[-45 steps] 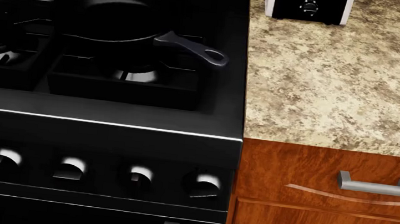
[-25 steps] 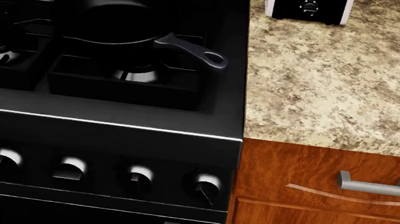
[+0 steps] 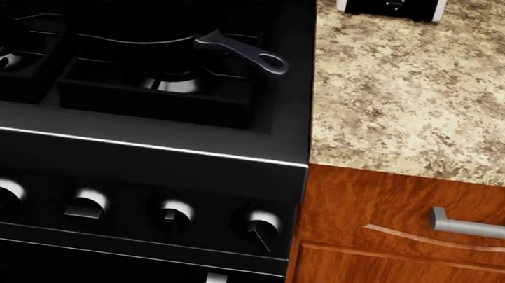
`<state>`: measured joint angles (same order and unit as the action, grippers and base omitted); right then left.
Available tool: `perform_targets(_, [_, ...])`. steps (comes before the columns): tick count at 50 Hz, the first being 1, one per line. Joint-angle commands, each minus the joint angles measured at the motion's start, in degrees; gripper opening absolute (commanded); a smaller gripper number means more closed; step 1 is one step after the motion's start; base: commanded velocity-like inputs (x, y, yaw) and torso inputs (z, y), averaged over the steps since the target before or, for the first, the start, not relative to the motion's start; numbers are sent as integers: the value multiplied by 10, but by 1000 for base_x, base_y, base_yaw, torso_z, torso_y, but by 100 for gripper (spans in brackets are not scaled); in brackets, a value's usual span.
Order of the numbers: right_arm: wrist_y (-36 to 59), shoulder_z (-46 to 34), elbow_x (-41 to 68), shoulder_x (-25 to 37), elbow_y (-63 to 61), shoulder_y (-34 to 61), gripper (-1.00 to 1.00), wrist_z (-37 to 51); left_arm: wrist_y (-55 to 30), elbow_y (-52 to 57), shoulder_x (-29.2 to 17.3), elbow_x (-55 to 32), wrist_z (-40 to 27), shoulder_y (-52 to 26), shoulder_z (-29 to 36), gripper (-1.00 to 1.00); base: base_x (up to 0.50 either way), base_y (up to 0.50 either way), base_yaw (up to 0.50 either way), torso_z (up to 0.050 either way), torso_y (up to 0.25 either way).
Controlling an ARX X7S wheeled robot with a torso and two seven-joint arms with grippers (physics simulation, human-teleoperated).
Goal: Turn off the front right burner of the stove.
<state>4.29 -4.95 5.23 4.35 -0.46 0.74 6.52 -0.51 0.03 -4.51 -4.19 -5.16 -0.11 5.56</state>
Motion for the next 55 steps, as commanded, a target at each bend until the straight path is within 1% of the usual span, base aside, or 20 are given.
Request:
perform_targets(1, [8, -7, 11, 9, -9, 0, 100, 9, -4, 4, -8, -5, -10, -1, 11, 100, 0, 0, 0, -50, 0])
perform_targets(55, [29, -42, 42, 33, -14, 11, 100, 40, 4, 8, -35, -34, -39, -1, 40, 100, 0, 0, 0, -50, 0])
